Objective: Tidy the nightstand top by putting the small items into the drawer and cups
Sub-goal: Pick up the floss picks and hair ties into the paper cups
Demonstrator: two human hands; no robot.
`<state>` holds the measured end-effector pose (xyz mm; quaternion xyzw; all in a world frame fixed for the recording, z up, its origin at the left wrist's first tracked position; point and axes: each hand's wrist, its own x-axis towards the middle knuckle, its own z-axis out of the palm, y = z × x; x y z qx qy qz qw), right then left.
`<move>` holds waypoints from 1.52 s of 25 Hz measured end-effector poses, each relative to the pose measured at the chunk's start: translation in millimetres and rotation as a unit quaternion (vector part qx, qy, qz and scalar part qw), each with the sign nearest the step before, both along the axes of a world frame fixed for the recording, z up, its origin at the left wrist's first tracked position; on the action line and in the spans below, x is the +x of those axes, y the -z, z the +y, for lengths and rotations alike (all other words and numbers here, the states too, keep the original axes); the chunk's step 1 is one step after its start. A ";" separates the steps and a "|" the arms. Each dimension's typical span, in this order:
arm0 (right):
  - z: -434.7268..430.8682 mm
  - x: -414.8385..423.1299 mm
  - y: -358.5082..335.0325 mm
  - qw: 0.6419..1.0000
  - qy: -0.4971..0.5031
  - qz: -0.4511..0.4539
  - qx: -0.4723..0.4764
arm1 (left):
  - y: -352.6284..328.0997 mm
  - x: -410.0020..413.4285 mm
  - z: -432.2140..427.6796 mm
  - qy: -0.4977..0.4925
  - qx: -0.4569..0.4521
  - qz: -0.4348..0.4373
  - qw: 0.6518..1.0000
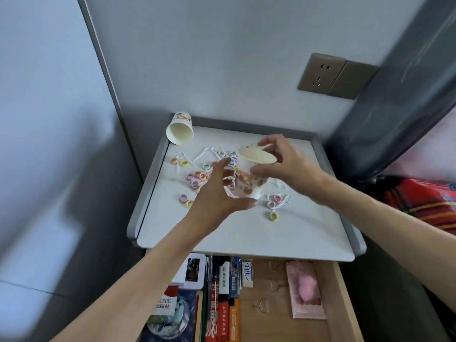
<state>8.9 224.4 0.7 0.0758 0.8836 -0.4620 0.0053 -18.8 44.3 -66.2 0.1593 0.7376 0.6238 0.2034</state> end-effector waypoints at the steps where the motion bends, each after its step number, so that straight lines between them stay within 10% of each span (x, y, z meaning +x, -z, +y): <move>1: -12.1 11.5 3.5 0.999 -0.019 -0.013 -0.041 | -0.6 2.2 1.9 0.007 0.012 0.001 1.000; 6: 9.0 9.1 22.5 0.994 -0.017 -0.055 -0.093 | -6.0 1.1 -5.3 -0.062 -0.022 0.041 0.997; 11: 104.6 -37.7 66.3 0.927 0.140 -0.143 0.316 | -0.8 -16.4 -15.1 -0.052 -0.054 0.017 0.997; 38: 104.8 -51.1 82.4 0.916 0.212 -0.114 0.320 | 6.3 -22.5 -8.3 -0.020 -0.048 0.018 0.999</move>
